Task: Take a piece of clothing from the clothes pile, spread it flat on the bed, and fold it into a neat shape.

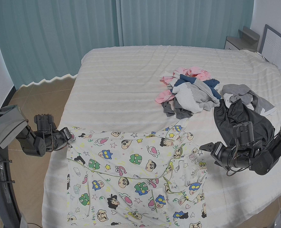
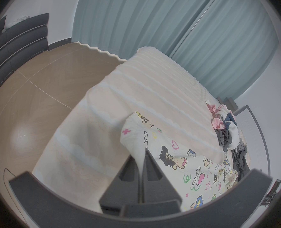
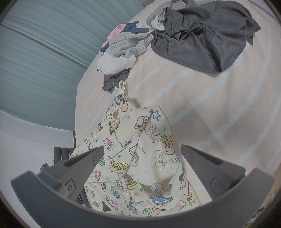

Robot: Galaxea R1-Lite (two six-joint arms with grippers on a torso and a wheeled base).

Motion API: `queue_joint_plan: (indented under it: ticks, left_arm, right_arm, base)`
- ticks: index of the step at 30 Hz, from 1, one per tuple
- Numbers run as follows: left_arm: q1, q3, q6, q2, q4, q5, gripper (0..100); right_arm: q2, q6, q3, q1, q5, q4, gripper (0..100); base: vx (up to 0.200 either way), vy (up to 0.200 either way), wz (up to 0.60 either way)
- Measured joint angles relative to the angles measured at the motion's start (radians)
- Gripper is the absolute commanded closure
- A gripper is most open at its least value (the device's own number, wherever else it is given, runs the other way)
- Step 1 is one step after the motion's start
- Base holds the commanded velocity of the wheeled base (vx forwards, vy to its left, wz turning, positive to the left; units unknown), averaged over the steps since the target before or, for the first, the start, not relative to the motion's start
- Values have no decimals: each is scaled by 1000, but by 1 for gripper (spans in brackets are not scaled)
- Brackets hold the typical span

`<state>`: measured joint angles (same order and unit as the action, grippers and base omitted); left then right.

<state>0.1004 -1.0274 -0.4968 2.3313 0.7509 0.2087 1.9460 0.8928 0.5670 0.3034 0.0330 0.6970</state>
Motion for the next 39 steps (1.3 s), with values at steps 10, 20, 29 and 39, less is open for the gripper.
queue_joint_plan:
  ticks: [10,20,29,39]
  left_arm:
    - [34,-11,0,-3,1,0,100]
    - [41,-7,-2,-3,5,-4,0]
    - [80,104,-41,-103,3,38,0]
    - [95,462,-259,-406,6,130,0]
  right_arm:
    - [7,10,62,6,8,45,0]
    - [60,34,223,74,45,41,0]
    - [210,153,511,127,61,-130,0]
    - [369,238,743,157,69,-298,0]
  base:
    - [0,0,0]
    - [0,0,0]
    - [0,0,0]
    - [0,0,0]
